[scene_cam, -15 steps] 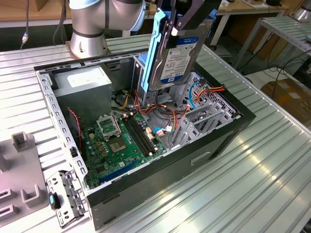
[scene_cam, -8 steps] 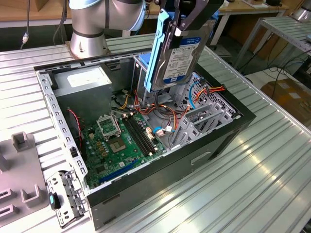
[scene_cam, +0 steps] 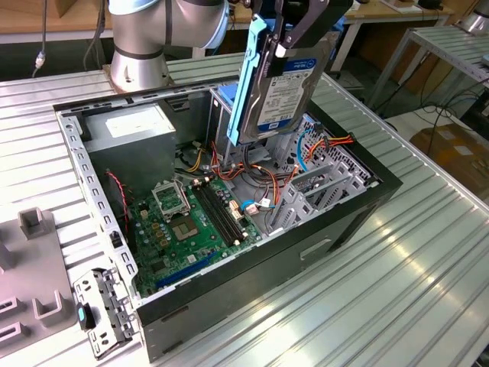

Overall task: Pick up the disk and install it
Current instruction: 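Insert the disk into the insertion slot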

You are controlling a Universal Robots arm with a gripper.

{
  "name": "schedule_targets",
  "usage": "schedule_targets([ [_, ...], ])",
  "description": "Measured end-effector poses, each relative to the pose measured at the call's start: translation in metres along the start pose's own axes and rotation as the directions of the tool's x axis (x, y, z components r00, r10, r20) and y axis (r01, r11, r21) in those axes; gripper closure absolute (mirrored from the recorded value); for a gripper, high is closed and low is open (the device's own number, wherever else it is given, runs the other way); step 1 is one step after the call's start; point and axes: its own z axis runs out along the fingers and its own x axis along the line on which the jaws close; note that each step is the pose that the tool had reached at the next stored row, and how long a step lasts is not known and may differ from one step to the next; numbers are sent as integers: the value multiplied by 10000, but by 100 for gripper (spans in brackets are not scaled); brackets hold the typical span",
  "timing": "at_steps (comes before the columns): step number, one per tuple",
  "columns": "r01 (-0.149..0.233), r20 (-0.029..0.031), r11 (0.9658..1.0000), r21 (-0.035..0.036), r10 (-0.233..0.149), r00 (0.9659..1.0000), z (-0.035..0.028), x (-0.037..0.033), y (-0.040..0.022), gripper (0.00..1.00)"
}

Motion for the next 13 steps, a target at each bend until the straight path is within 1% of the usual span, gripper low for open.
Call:
schedule_targets([
  [4,-1,-1,10000,0,1,10000,6,70,-4,63],
  [13,-1,-1,10000,0,1,10000,6,83,-5,63],
])
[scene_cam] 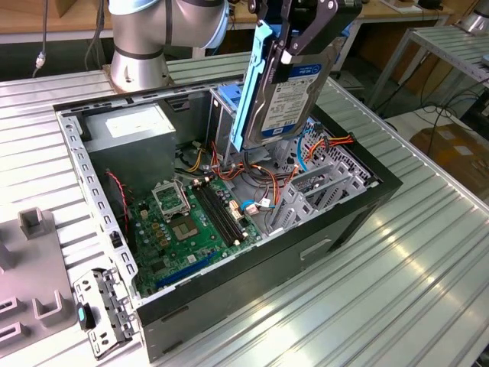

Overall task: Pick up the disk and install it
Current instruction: 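Insert the disk into the insertion slot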

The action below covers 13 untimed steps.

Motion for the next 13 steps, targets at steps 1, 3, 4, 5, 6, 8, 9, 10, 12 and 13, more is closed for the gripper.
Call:
schedule_targets([
  [1,1,0,10000,0,-1,10000,0,0,0,63],
  [3,5,0,10000,0,-5,10000,0,0,0,63],
  [4,8,1,10000,0,-8,10000,0,0,0,63],
  [5,10,0,10000,0,-10,10000,0,0,0,63],
  [6,12,0,10000,0,-12,10000,0,0,0,63],
  [8,75,0,10000,0,-75,10000,0,3,0,63],
  [9,220,1,9998,-1,-220,9998,0,3,0,63],
  [10,439,3,9990,-2,-439,9990,0,3,0,63],
  [12,651,5,9979,-2,-651,9979,0,6,0,63],
  [13,655,5,9979,-2,-655,9979,0,6,-1,63],
])
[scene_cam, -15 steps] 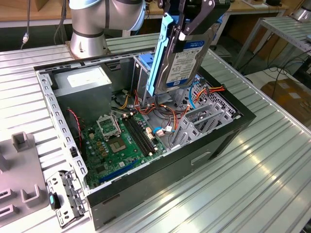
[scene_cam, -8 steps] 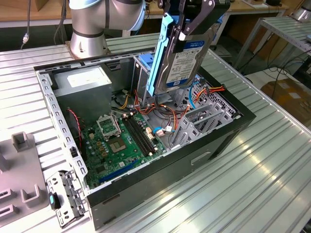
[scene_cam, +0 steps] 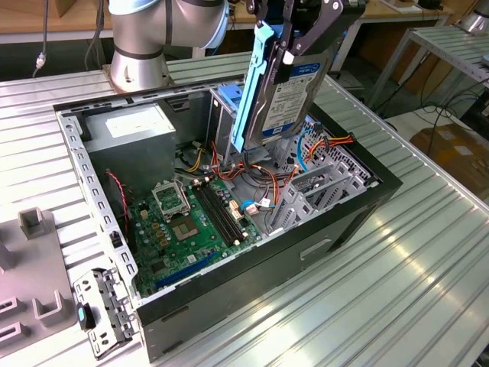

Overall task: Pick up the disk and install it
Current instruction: 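Insert the disk into the insertion slot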

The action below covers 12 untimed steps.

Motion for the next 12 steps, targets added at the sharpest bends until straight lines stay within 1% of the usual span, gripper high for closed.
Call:
schedule_targets([
  [3,14,0,10000,0,-14,10000,0,1,-5,63],
  [5,22,2,10000,0,-22,10000,3,1,-19,63],
  [7,36,2,10000,0,-36,10000,6,1,-62,63],
  [9,56,1,10000,-1,-56,10000,9,1,-129,63],
  [12,73,1,10000,0,-73,10000,14,1,-196,63],
])
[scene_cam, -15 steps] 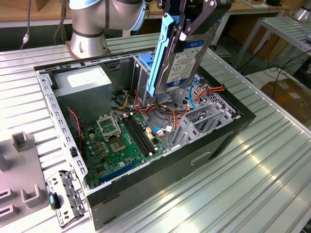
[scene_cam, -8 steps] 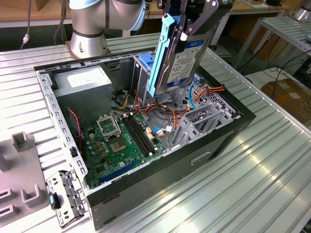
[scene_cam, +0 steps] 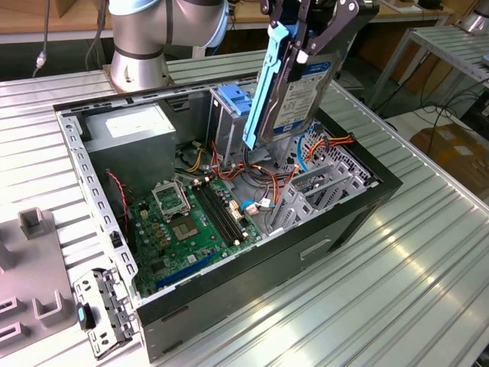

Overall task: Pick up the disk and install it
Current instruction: 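Insert the disk into the insertion slot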

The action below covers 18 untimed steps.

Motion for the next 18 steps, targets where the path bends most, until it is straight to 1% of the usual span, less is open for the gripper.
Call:
schedule_targets([
  [1,13,2,10000,0,-13,10000,5,0,-18,63],
  [3,24,-3,10000,-1,-24,10000,9,3,-28,63],
  [4,25,-2,10000,-1,-25,10000,14,24,-29,63],
  [7,25,1,10000,0,-25,10000,33,130,-34,63],
  [8,25,0,10000,-1,-25,10000,41,190,-39,63],
  [9,25,0,10000,0,-25,10000,54,234,-51,63],
  [10,22,2,10000,0,-22,10000,69,248,-71,63],
  [12,14,-1,10000,-1,-14,10000,83,250,-114,63],
  [14,3,0,10000,0,-3,10000,98,251,-174,63],
  [15,-4,-1,10000,0,4,10000,107,252,-225,63],
  [18,-20,-6,10000,0,20,10000,122,252,-325,63],
])
